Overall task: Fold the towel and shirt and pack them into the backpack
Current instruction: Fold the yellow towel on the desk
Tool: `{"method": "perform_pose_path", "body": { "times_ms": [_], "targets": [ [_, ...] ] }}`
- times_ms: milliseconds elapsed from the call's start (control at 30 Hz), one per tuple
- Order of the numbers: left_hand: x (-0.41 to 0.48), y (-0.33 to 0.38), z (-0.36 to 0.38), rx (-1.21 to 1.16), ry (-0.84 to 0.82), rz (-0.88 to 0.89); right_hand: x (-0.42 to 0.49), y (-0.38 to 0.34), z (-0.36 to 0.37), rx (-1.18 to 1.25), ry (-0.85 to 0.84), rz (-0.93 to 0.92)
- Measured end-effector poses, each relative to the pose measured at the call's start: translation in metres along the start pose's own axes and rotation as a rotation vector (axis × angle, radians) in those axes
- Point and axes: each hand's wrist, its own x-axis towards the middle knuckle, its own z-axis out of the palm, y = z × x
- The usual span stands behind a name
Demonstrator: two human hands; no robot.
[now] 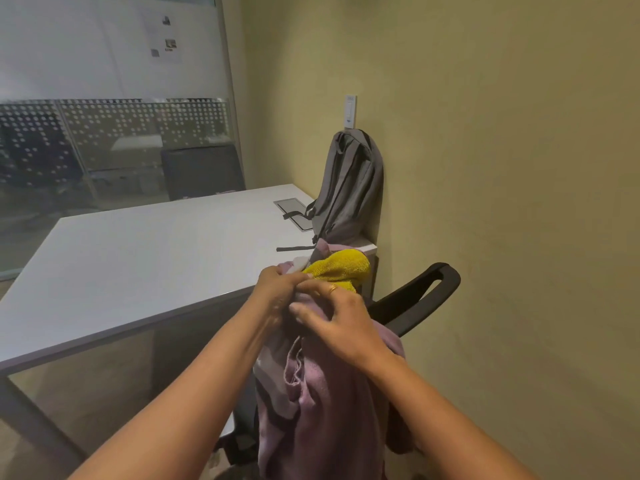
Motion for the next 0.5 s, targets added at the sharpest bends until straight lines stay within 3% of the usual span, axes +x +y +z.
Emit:
{"method": "perform_pose_path", "body": {
  "times_ms": [100, 200, 300, 500],
  "targets": [
    [-0.004, -0.004, 0.001, -0.029, 0.084, 0.061, 0.006, 0.009, -0.002, 0.15, 0.286, 0.234],
    [-0.014, -0.005, 0.0, -0.031, 0.133, 0.144, 0.013, 0.008, 0.0, 0.13, 0.105, 0.447],
    [-0.022, 0.003, -0.007, -0.043, 0.134, 0.23, 0.018, -0.005, 0.008, 0.184, -0.057, 0.392],
    [-0.029, 0.028, -0.055, 0.087, 0.226, 0.274, 0.028, -0.028, 0.035, 0.333, -0.059, 0.252]
  ]
}}
